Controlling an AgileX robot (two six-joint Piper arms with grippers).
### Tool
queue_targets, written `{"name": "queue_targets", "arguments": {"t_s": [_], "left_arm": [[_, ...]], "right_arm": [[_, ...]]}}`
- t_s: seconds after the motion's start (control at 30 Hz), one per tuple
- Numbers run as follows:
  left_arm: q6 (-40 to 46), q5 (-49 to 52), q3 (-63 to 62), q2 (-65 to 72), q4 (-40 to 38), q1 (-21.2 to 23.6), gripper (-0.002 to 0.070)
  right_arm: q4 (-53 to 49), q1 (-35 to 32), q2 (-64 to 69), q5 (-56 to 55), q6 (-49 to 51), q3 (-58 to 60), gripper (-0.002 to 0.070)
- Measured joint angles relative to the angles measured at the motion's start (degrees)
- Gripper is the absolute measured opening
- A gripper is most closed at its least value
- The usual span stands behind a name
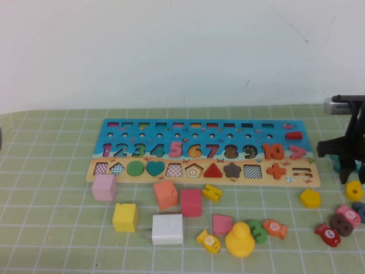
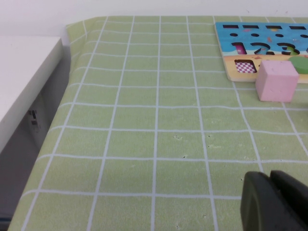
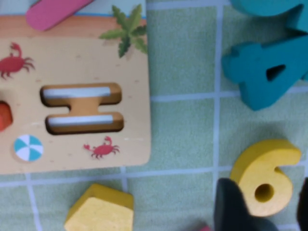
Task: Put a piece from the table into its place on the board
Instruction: Pick up the "number 6"
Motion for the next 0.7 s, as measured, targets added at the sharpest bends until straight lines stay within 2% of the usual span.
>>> {"name": "queue_targets", "arguments": {"t_s": [0.13, 0.23, 0.47, 0.7], "left_arm": [[0.0, 0.0, 0.0, 0.0, 0.0, 0.0, -0.0002], [0.0, 0.0, 0.0, 0.0, 0.0, 0.0, -0.0002], [0.0, 0.0, 0.0, 0.0, 0.0, 0.0, -0.0002], [0.0, 0.0, 0.0, 0.0, 0.0, 0.0, -0.0002]], "right_arm": [[-0.09, 0.0, 0.23, 0.12, 1.26, -0.12, 0.0364], [-0.09, 0.0, 1.06, 0.12, 1.8, -0.12, 0.0393], [-0.33, 0.0, 2.47, -0.19, 2.68, -0.12, 0.0397], [-1.06, 0.0, 3.08, -0.08, 2.68, -0.12, 0.0344]]}}
